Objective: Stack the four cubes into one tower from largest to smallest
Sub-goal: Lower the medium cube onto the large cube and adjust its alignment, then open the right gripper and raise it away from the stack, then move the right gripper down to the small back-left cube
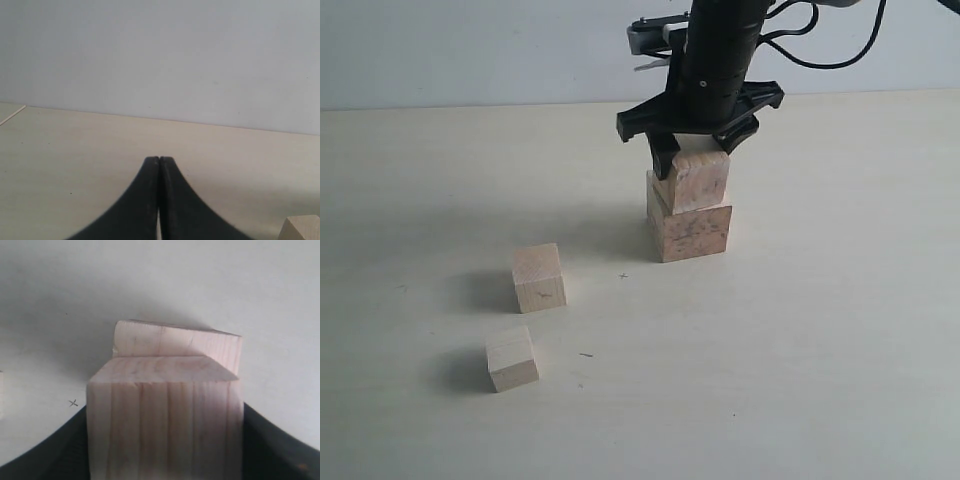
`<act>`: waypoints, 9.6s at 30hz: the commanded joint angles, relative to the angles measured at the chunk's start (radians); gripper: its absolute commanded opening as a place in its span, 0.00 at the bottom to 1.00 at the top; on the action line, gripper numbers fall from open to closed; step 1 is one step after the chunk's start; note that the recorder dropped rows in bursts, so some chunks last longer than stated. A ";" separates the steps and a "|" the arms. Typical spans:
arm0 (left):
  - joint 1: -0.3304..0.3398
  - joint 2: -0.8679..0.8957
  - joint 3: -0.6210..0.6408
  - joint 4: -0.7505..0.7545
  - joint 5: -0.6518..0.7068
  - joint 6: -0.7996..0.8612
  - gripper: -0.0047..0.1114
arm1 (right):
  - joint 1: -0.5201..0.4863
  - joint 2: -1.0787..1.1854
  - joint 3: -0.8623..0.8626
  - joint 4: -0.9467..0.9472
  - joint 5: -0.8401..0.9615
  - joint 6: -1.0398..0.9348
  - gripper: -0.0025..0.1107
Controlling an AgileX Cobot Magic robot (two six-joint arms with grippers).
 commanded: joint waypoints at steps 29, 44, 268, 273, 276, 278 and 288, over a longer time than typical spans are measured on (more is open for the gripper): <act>-0.007 -0.007 0.004 -0.006 -0.001 0.001 0.04 | -0.005 0.001 -0.003 -0.007 0.000 0.102 0.37; -0.007 -0.007 0.004 -0.006 -0.001 0.005 0.04 | -0.005 0.001 -0.003 -0.007 -0.015 0.106 0.61; -0.007 -0.007 0.004 -0.006 -0.001 0.004 0.04 | 0.061 -0.764 0.454 0.060 -0.123 -0.156 0.71; -0.007 -0.007 0.004 -0.006 -0.001 0.004 0.04 | 0.092 -0.822 0.658 0.099 -0.257 -0.301 0.71; -0.007 -0.007 0.004 -0.006 -0.001 0.001 0.04 | 0.159 -0.833 0.727 0.165 -0.296 -0.508 0.71; -0.007 -0.007 0.004 -0.006 -0.001 0.001 0.04 | 0.213 -0.831 0.749 0.229 -0.312 -0.655 0.71; -0.007 -0.007 0.004 -0.006 -0.001 0.005 0.04 | 0.384 -0.694 0.752 0.340 -0.445 -0.998 0.71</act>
